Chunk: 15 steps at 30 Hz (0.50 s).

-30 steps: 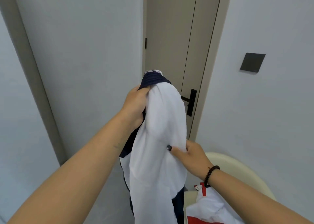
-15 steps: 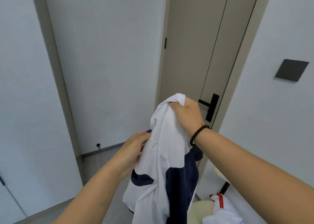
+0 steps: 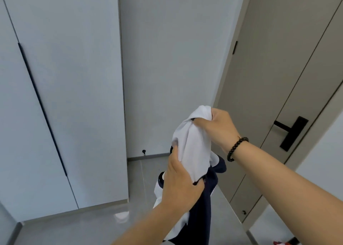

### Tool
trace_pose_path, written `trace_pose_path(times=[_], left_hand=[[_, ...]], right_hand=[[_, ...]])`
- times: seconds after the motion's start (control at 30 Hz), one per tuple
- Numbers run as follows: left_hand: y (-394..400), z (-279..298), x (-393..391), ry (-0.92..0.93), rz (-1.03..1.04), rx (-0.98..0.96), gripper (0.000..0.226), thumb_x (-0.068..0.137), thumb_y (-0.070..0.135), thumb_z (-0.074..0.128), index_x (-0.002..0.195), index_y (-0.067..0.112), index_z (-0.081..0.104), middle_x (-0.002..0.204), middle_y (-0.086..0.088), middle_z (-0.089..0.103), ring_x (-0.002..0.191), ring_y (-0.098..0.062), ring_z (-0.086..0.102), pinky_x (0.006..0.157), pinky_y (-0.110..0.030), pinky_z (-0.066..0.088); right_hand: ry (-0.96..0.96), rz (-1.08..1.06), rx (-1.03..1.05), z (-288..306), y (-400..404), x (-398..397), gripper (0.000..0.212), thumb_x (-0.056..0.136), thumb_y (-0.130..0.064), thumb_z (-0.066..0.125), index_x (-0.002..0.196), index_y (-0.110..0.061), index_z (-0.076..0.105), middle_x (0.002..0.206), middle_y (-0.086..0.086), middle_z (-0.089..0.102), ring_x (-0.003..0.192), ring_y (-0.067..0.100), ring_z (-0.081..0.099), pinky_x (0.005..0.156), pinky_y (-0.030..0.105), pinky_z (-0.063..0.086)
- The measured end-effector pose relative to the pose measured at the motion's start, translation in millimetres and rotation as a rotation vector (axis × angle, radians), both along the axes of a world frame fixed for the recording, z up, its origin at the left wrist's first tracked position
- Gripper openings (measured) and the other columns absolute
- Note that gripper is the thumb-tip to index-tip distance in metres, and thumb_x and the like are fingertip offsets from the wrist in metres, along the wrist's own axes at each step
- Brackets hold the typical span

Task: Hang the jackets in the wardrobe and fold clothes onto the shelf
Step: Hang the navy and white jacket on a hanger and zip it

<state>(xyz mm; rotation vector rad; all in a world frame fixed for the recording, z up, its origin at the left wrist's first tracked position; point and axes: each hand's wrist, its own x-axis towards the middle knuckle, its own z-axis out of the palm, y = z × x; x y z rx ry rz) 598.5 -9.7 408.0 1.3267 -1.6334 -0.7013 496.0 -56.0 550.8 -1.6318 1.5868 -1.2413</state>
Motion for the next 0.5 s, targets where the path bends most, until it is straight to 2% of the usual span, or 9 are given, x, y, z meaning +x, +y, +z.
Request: trace_pose_path(times=[0.07, 0.13, 0.23, 0.3, 0.4, 0.5], left_hand=[[-8.6, -16.0, 18.1, -0.035, 0.041, 0.07, 0.096, 0.084, 0.024, 0.064, 0.147, 0.04, -0.007, 0.126, 0.012, 0.048, 0.092, -0.011, 0.06, 0.078, -0.029, 0.055], [-19.3, -26.0, 40.9, 0.007, 0.057, 0.152, 0.075, 0.088, 0.015, 0.054, 0.145, 0.037, 0.01, 0.097, 0.019, 0.052, 0.07, -0.012, 0.06, 0.061, -0.029, 0.055], [-38.6, -24.4, 79.0, 0.08, 0.1, 0.182, 0.042, 0.091, 0.01, 0.047, 0.129, 0.028, 0.039, 0.087, 0.014, 0.056, 0.069, -0.009, 0.058, 0.057, -0.027, 0.05], [-50.1, -16.1, 104.6, 0.095, 0.128, 0.161, 0.024, 0.093, 0.008, 0.044, 0.11, 0.022, 0.052, 0.081, 0.008, 0.058, 0.066, -0.009, 0.055, 0.055, -0.021, 0.043], [-62.3, 1.2, 139.1, 0.227, 0.17, 0.189, 0.026, 0.083, -0.006, 0.036, 0.08, 0.012, 0.055, 0.069, 0.001, 0.053, 0.06, -0.013, 0.045, 0.053, -0.02, 0.035], [-71.5, 26.9, 172.0, 0.495, 0.242, 0.291, 0.028, 0.071, -0.013, 0.033, 0.072, 0.007, 0.053, 0.065, -0.003, 0.046, 0.062, -0.016, 0.039, 0.053, -0.023, 0.031]], right_hand=[[0.023, 0.014, 0.021, -6.2, -9.1, 12.5, 0.019, 0.083, -0.018, 0.063, 0.085, 0.001, 0.063, 0.091, 0.015, 0.07, 0.085, 0.029, 0.068, 0.074, 0.043, 0.056], [0.015, 0.03, 0.055, -15.8, -17.6, 22.0, 0.019, 0.084, -0.017, 0.062, 0.087, 0.002, 0.064, 0.092, 0.016, 0.07, 0.086, 0.028, 0.068, 0.073, 0.041, 0.056], [-0.104, 0.055, 0.118, -31.8, -33.7, 31.8, 0.019, 0.087, -0.012, 0.061, 0.095, 0.004, 0.066, 0.1, 0.018, 0.07, 0.096, 0.031, 0.067, 0.086, 0.047, 0.056], [-0.195, 0.054, 0.157, -41.4, -45.2, 39.8, 0.018, 0.089, -0.009, 0.06, 0.099, 0.004, 0.066, 0.105, 0.019, 0.069, 0.099, 0.03, 0.067, 0.086, 0.043, 0.056], [-0.355, 0.09, 0.202, -52.8, -58.8, 60.0, 0.016, 0.089, -0.005, 0.061, 0.102, 0.003, 0.066, 0.108, 0.019, 0.069, 0.1, 0.028, 0.067, 0.081, 0.034, 0.057], [-0.512, 0.266, 0.236, -63.0, -62.8, 88.8, 0.03, 0.088, -0.004, 0.063, 0.118, -0.003, 0.061, 0.11, 0.014, 0.07, 0.1, 0.023, 0.068, 0.084, 0.031, 0.057]])
